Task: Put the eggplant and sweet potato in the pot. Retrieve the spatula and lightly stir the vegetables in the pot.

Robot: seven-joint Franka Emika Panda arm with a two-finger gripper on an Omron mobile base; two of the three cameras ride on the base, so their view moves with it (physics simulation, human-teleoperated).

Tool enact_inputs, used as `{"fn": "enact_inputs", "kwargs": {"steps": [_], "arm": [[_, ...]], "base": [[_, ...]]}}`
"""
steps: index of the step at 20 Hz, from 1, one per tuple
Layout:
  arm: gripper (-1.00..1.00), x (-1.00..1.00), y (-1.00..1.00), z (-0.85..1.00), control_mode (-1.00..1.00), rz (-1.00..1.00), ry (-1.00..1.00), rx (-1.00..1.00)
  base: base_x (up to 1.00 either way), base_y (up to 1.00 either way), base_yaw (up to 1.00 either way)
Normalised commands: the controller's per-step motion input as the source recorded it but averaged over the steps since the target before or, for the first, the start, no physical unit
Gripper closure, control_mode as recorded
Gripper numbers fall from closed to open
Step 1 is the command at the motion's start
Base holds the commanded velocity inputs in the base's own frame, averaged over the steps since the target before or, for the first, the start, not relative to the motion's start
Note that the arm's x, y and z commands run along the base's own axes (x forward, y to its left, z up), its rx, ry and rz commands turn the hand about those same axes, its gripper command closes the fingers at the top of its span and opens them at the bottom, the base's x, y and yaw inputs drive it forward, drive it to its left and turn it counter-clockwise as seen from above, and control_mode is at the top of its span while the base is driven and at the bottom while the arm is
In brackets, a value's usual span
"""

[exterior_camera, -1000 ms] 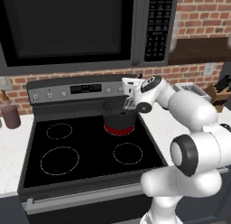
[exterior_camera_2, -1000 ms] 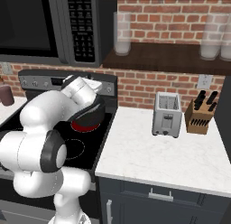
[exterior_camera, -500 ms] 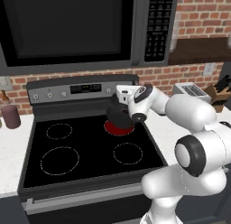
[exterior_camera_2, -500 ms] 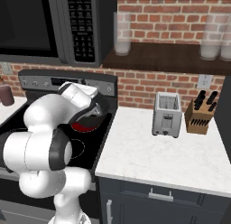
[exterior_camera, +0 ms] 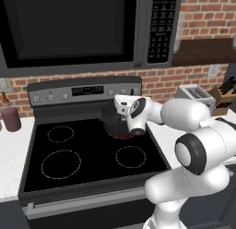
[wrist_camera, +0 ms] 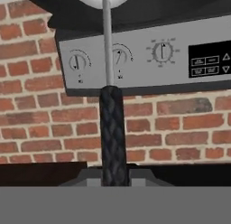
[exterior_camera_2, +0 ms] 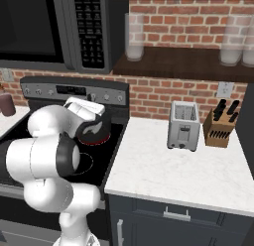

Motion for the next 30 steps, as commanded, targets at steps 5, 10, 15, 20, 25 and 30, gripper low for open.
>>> {"fn": "enact_inputs", "kwargs": {"steps": [5,10,15,20,25,30], "arm": [[1.0,0.16,0.0,0.01,-1.0,0.02,-0.12,0.18],[1.0,0.18,0.0,0.1,-1.0,0.02,-0.01,0.2],[1.0,0.12,0.0,0.05,-1.0,0.02,0.04,0.14],[1.0,0.24,0.08,-0.09,-1.0,0.07,0.27,0.0],[1.0,0.12,0.15,-0.49,-1.0,0.01,0.05,-0.12],[1.0,0.19,0.08,-0.64,-1.0,0.0,-0.01,-0.14]], "base": [[0.0,0.0,0.0],[0.0,0.0,0.0],[0.0,0.0,0.0],[0.0,0.0,0.0],[0.0,0.0,0.0],[0.0,0.0,0.0]]}}
